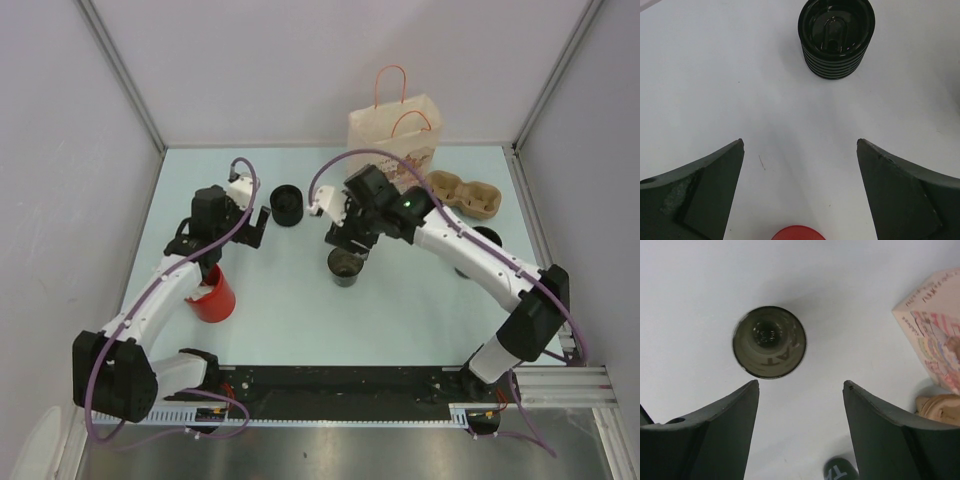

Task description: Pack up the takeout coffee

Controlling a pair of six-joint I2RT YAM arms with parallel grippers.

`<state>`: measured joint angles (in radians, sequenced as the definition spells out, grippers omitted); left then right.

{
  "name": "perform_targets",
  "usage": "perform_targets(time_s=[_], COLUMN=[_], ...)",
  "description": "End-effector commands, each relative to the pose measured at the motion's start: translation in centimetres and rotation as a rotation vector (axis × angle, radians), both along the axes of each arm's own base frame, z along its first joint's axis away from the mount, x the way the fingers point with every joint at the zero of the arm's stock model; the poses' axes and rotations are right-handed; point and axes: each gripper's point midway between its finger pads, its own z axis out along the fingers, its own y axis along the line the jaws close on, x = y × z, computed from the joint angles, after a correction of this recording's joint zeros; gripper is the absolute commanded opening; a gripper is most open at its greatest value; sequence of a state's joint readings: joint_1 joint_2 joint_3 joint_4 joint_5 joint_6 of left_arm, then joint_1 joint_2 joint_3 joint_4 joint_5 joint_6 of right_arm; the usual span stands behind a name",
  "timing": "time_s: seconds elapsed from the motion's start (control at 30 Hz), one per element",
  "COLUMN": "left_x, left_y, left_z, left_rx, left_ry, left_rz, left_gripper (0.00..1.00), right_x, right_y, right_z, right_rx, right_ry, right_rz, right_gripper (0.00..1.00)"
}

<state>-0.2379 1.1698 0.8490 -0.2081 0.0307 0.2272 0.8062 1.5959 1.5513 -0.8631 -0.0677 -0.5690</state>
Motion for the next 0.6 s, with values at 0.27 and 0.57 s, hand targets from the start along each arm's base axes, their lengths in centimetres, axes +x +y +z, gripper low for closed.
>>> perform_targets(time_s=[0.27,0.57], left_x=[6.7,14.1], left_y=[-2.8,-3.1], left_z=[1.2,0.5], left_rx=[0.016,0.129], left_ry=[0.034,0.007], left_rz=[-0.065,0.016], left_gripper=[0.99,0.99], right_x=[2.8,2.7], right_y=[-2.9,-2.6], right_z=[2.3,0.0], right_rx=[0.258,0.233], right_ry=[0.083,0.125], right_rz=[-0.119,-0.124], right_gripper=[0.72,0.71])
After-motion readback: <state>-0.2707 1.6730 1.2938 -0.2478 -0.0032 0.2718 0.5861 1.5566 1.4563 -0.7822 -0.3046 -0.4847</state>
